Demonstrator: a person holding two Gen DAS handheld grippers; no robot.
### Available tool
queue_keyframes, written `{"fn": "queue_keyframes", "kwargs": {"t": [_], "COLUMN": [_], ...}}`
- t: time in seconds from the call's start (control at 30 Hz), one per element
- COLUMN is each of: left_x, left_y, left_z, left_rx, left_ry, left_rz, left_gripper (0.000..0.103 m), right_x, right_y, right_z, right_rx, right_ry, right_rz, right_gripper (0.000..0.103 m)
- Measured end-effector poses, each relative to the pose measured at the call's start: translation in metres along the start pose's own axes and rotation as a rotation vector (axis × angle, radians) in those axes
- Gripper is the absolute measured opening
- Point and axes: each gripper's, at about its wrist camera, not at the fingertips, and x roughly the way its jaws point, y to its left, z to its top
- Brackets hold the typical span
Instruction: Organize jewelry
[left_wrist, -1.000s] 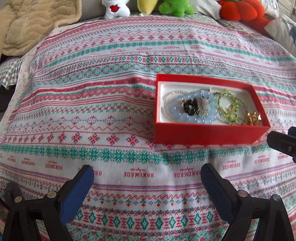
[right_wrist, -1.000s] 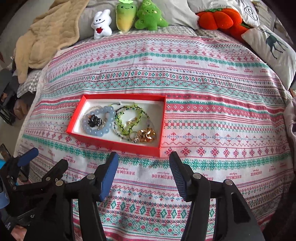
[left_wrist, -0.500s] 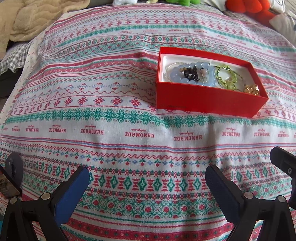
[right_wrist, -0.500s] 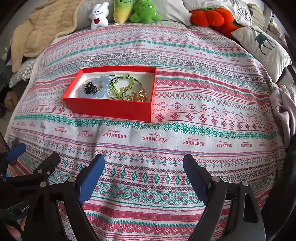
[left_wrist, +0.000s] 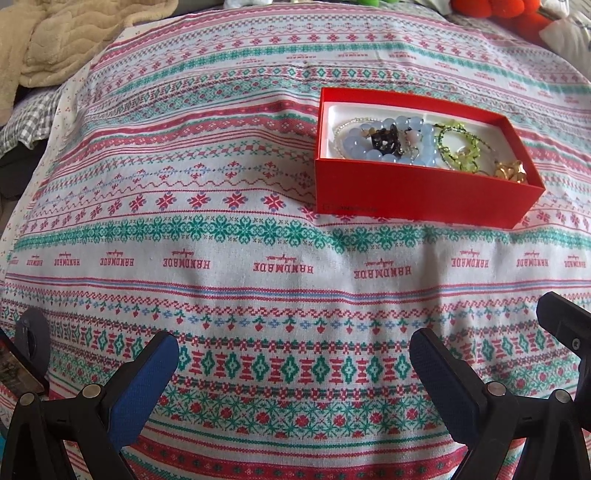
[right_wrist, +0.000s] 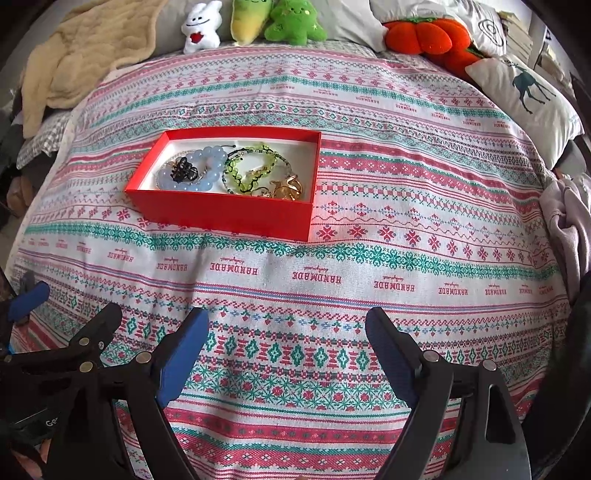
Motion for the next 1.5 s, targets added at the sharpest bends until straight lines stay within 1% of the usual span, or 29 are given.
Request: {"fn": "queue_keyframes", "kwargs": {"t": [1.5], "left_x": [0.0003], "left_y": [0.0005], "left_z": [0.0008], "left_rx": [0.012], "left_ry": [-0.004], "left_rz": [0.007], "left_gripper": [0.103], "right_x": [0.0005], "right_y": [0.0001], "right_z": [-0.0023], "right_rx": [0.006], "right_ry": [0.004], "right_rz": [0.000], "right_gripper": [0.089]}}
